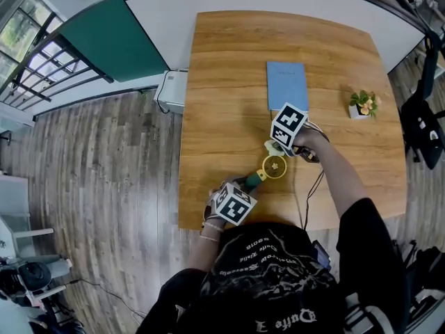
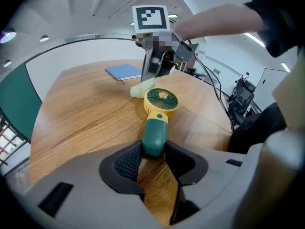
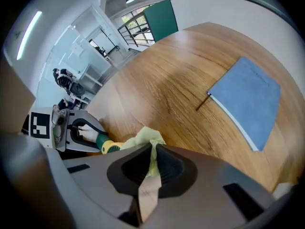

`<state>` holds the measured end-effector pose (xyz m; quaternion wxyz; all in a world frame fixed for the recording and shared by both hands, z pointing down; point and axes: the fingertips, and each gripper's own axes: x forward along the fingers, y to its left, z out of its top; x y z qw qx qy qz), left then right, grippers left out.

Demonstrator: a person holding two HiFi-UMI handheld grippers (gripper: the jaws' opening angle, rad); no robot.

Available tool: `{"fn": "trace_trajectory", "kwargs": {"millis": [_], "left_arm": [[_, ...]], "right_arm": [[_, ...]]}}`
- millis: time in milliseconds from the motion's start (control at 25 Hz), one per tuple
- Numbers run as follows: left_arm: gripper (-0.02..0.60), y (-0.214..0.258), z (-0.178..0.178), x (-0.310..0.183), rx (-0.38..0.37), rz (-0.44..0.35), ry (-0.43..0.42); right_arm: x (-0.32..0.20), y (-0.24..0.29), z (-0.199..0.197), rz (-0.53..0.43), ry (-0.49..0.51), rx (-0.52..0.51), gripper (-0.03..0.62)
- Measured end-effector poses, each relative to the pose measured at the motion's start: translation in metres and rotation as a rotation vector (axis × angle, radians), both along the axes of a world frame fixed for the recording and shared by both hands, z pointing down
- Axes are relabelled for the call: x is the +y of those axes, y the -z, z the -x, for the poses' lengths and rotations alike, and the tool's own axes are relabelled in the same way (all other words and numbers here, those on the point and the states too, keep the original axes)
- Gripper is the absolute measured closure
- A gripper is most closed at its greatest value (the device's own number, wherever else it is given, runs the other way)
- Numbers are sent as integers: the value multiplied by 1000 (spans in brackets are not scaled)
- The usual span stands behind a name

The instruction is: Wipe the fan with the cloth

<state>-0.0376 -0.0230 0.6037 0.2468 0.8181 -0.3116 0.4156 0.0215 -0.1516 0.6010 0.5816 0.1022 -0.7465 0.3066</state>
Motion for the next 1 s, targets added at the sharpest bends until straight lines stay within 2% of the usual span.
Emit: {"fn": "trace_trajectory", "kwargs": {"millis": [160,360,560,840,1000], "left_arm": [[407,0,-1,0,-1,1,14],[407,0,-2,-1,-16,6,32],[407,-1,-2,-2,-20,11,70],[407,-2,-2,-1,-34,17,82],[407,0,0,-2,-41,16,104]], "right_arm": [[0,1,-9,-6,-80,-84,563],[0,5,-18,-101,-168,-170,563],[7,10,-39,-198,-363,-271,563],[35,6,-56,-208,-589,-358,563],[54,2,-52,-181,-619,-369,563]]}}
